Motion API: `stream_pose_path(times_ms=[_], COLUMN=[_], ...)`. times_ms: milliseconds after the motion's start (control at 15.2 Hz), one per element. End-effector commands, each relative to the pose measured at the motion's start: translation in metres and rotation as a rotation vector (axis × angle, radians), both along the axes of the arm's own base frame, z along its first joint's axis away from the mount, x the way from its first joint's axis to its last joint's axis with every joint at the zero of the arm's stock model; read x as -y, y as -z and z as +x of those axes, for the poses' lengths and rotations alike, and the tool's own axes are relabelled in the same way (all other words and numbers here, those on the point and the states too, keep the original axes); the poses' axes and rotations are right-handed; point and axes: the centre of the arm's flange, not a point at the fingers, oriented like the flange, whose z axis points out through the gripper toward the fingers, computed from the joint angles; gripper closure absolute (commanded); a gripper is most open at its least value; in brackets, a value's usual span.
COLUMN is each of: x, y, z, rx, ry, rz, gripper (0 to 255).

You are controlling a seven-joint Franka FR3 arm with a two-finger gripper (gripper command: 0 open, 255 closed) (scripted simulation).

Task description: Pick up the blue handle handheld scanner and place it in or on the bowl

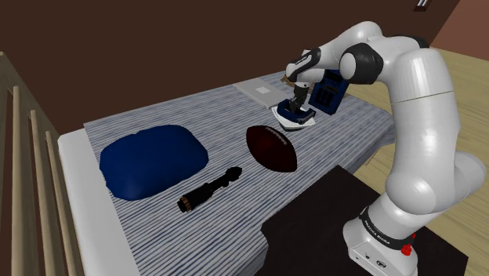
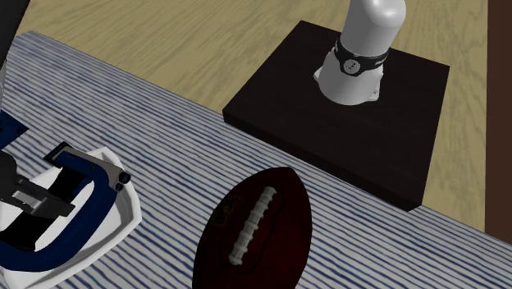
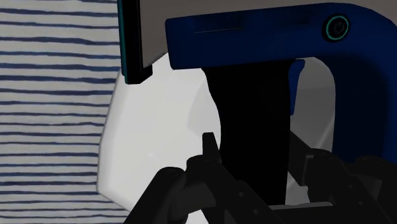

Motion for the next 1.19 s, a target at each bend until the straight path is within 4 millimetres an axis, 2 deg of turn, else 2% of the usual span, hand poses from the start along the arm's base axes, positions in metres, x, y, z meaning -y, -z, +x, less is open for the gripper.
stream_pose_path(times_ms=[0,66,396,660,1122], x=[0.0,0.0,0.0,-0.001,-0.001], y=[0.003,0.004,0.003,-0.047,-0.047], z=[0.0,0.0,0.0,0.002,0.002], rx=[-0.004,-0.004,-0.004,-0.004,-0.004], ry=[-0.001,-0.001,-0.001,-0.001,-0.001], rz=[0.002,0.002,0.002,0.002,0.002], gripper=[255,0,0,0,0])
